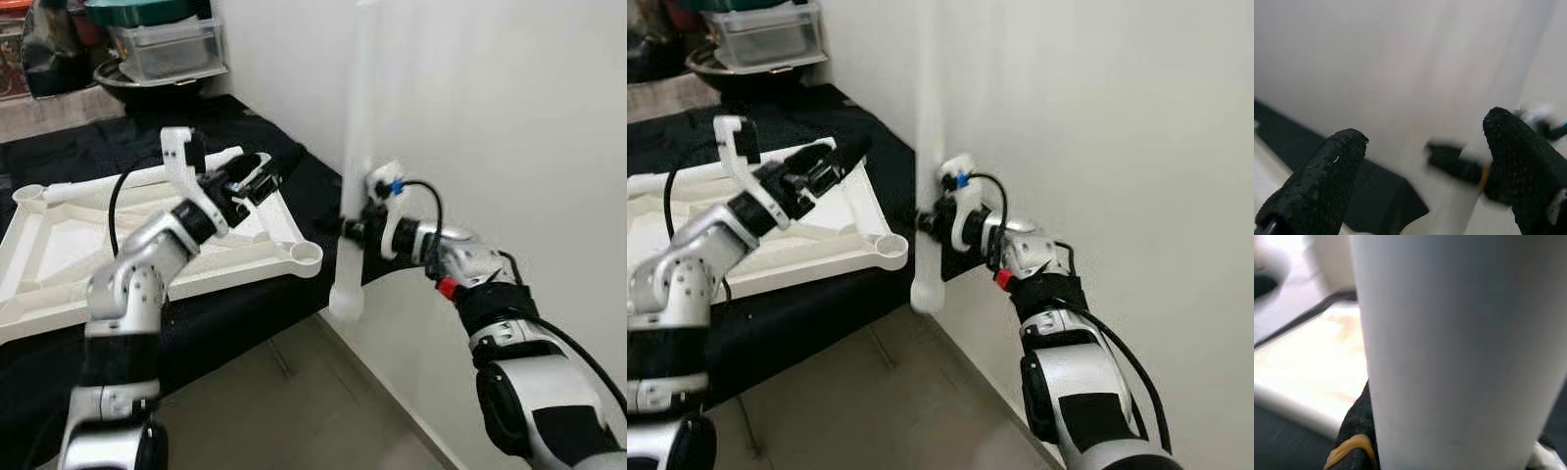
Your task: Building children table
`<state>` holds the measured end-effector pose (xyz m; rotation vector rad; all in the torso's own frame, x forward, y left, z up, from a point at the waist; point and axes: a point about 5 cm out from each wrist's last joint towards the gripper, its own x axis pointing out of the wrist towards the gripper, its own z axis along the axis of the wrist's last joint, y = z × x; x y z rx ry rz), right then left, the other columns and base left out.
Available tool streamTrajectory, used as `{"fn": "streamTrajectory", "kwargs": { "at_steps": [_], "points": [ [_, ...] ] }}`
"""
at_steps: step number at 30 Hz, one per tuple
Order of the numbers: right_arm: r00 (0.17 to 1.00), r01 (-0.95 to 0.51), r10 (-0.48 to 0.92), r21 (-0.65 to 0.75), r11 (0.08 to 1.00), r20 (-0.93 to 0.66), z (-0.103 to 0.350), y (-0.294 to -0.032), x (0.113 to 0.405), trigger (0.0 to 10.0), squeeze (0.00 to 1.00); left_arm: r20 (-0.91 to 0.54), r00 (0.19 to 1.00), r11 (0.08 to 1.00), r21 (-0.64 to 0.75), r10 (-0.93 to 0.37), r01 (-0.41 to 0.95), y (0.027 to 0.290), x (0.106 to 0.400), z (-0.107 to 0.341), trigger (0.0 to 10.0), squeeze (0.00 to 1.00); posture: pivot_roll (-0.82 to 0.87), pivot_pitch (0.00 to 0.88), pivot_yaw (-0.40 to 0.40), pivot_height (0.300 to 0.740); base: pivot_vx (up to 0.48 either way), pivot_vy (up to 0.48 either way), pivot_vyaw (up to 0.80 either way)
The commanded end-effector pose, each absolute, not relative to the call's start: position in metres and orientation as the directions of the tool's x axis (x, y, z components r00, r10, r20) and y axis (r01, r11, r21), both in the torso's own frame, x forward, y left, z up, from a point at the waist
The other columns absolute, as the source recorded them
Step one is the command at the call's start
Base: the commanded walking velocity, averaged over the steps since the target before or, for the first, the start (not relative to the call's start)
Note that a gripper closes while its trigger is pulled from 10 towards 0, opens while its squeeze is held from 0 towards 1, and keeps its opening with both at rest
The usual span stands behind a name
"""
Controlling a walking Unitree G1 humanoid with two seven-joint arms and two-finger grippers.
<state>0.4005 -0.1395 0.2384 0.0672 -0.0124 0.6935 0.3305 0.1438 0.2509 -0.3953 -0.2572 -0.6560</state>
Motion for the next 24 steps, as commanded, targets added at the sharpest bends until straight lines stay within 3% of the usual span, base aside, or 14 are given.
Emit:
{"fn": "streamTrajectory", "kwargs": {
  "at_steps": [1, 4, 11, 16, 24],
  "points": [
    [0.801, -0.596, 0.591, 0.035, 0.802, 0.096, 0.249, -0.141, 0.402, 10.0, 0.00, 0.366, 0.778, 0.754, -0.246, -0.510, 0.610, 0.145, 0.327, 0.254, 10.0, 0.00, 0.05, 0.000, -0.047, 0.740, 0.000, 0.000, 0.00],
    [0.829, -0.472, 0.483, -0.111, 0.875, 0.282, 0.277, -0.143, 0.391, 10.0, 0.00, 0.353, 0.847, 0.816, -0.287, -0.397, 0.502, 0.136, 0.307, 0.236, 10.0, 0.00, 0.04, 0.000, -0.052, 0.740, 0.000, 0.000, 0.00],
    [0.837, -0.363, 0.377, -0.113, 0.925, 0.398, 0.284, -0.144, 0.374, 10.0, 0.00, 0.291, 0.908, 0.860, -0.328, -0.302, 0.391, 0.129, 0.286, 0.215, 10.0, 0.00, 0.04, 0.000, -0.055, 0.740, 0.000, 0.000, 0.00],
    [0.854, -0.303, 0.301, -0.064, 0.951, 0.424, 0.278, -0.144, 0.366, 10.0, 0.00, 0.213, 0.936, 0.911, -0.247, -0.281, 0.330, 0.117, 0.262, 0.195, 10.0, 0.00, 0.05, 0.008, -0.062, 0.740, 0.000, 0.000, 0.80],
    [0.868, -0.286, 0.269, -0.022, 0.958, 0.417, 0.275, -0.139, 0.361, 10.0, 0.00, 0.162, 0.954, 0.918, -0.271, -0.252, 0.289, 0.102, 0.245, 0.182, 10.0, 0.00, 0.05, 0.016, -0.068, 0.740, 0.000, -0.091, 0.80]
  ]
}}
